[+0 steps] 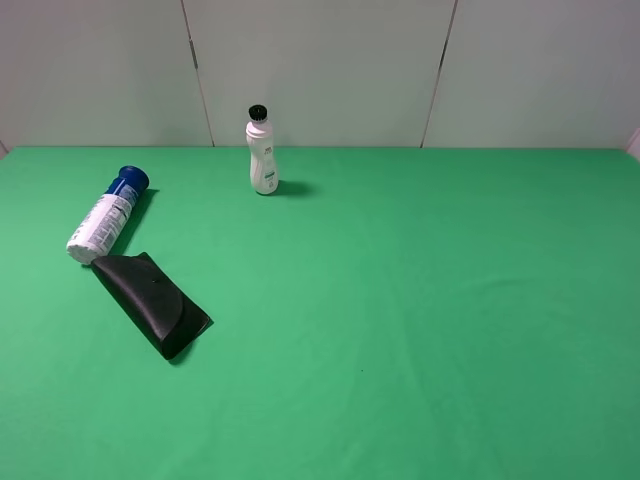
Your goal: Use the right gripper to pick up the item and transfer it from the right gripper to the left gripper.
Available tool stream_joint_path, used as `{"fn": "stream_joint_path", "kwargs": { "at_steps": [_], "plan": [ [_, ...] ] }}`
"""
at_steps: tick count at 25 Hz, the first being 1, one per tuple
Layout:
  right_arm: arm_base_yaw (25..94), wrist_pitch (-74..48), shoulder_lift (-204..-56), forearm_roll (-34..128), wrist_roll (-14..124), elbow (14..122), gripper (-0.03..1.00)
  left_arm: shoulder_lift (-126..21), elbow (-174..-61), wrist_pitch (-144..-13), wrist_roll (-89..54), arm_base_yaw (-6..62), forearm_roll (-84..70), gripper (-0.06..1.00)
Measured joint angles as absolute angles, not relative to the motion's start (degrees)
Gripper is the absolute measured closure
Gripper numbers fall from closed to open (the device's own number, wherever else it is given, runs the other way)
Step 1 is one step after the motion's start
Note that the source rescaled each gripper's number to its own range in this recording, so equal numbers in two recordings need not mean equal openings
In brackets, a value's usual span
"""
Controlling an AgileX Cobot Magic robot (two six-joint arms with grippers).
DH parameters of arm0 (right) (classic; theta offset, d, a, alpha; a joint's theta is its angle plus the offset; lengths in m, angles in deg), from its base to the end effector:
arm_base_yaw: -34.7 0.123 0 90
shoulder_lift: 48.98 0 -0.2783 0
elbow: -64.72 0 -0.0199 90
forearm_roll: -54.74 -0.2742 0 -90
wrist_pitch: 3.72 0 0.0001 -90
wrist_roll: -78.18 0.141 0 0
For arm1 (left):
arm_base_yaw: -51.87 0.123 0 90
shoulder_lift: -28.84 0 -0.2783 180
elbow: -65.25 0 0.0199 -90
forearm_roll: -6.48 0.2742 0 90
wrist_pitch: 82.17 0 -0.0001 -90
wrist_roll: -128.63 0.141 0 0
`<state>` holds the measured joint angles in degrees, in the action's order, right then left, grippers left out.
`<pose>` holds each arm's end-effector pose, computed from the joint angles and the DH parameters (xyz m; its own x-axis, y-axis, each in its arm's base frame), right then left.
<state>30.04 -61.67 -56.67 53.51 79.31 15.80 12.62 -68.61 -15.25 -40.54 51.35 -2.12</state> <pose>0.0704 -0.0032 0.2691 -0.4120 0.0648 -0.9089 0.0776 0.9963 0.0359 0.0747 -0.0201 0.2575 -0.6096 0.1337 -0.7813 0.1964 0.9804 0.0146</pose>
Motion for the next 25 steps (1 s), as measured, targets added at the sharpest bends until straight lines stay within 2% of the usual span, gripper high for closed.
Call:
{"fn": "stream_joint_path", "kwargs": {
  "at_steps": [11,17,25],
  "plan": [
    [30.04,-61.67,-56.67,53.51,79.31,15.8,-0.03,12.83,-66.32,-20.41,-42.51,51.35,-3.62,0.25],
    [30.04,-61.67,-56.67,53.51,79.31,15.8,-0.03,20.63,-66.25,-20.82,-42.4,51.35,-3.56,0.25],
    [30.04,-61.66,-56.67,53.51,79.31,15.8,-0.03,21.27,-66.25,-20.86,-42.03,51.35,-2.03,0.25]
  ]
}}
